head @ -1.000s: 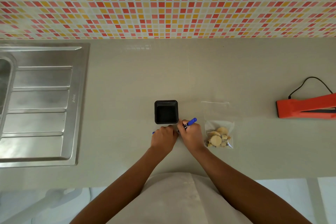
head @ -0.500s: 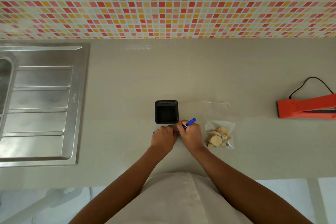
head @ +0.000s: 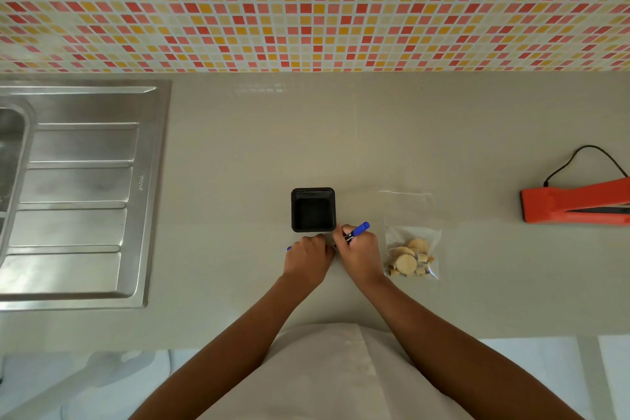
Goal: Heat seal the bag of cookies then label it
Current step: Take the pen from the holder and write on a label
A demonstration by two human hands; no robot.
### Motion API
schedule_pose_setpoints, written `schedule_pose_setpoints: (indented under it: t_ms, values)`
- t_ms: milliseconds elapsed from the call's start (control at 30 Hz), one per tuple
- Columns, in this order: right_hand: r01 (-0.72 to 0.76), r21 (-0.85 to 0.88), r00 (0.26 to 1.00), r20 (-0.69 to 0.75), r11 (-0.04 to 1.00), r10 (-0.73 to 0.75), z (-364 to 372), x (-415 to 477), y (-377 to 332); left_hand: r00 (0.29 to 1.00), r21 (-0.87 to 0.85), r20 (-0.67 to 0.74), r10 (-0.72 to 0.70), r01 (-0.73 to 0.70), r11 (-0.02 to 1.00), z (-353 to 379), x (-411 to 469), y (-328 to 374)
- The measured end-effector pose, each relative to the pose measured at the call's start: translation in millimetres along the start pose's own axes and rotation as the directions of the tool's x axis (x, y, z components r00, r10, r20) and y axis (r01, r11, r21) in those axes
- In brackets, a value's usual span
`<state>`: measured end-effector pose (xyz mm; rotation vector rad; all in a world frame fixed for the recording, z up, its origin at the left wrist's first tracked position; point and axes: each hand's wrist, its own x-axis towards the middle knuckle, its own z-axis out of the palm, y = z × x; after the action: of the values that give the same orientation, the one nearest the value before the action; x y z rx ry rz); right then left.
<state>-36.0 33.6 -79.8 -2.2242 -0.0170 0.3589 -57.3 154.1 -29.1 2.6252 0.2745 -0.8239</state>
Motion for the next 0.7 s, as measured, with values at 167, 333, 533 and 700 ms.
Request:
schedule_pose_setpoints:
  t_ms: [167,333,533,700]
  values:
    - [0.002,-0.003,1.000,-0.005,1.000,-0.002,-1.0,0.0,-1.3,0.999,0.063,0.006,0.037,-0.037,0.997,-1.3,-0.7,-0.2]
    - [-0.013,0.004,1.000,-0.009,1.000,0.013,-1.7,-0.5,-1.5,1.000,0.029,0.006,0.011,-0.012,1.000,-2.2,-0.5,1.0]
    - [-0.024,0.007,1.000,-0.016,1.000,0.024,-2.9,-0.8,-2.4,1.000,0.005,0.003,0.002,-0.002,1.000,-1.7,-0.7,0.2]
    - [-0.043,0.025,0.999,-0.019,0.999,0.044,-5.5,-2.4,-4.4,1.000,-0.027,0.002,-0.014,0.014,1.000,-0.5,0.5,-0.3]
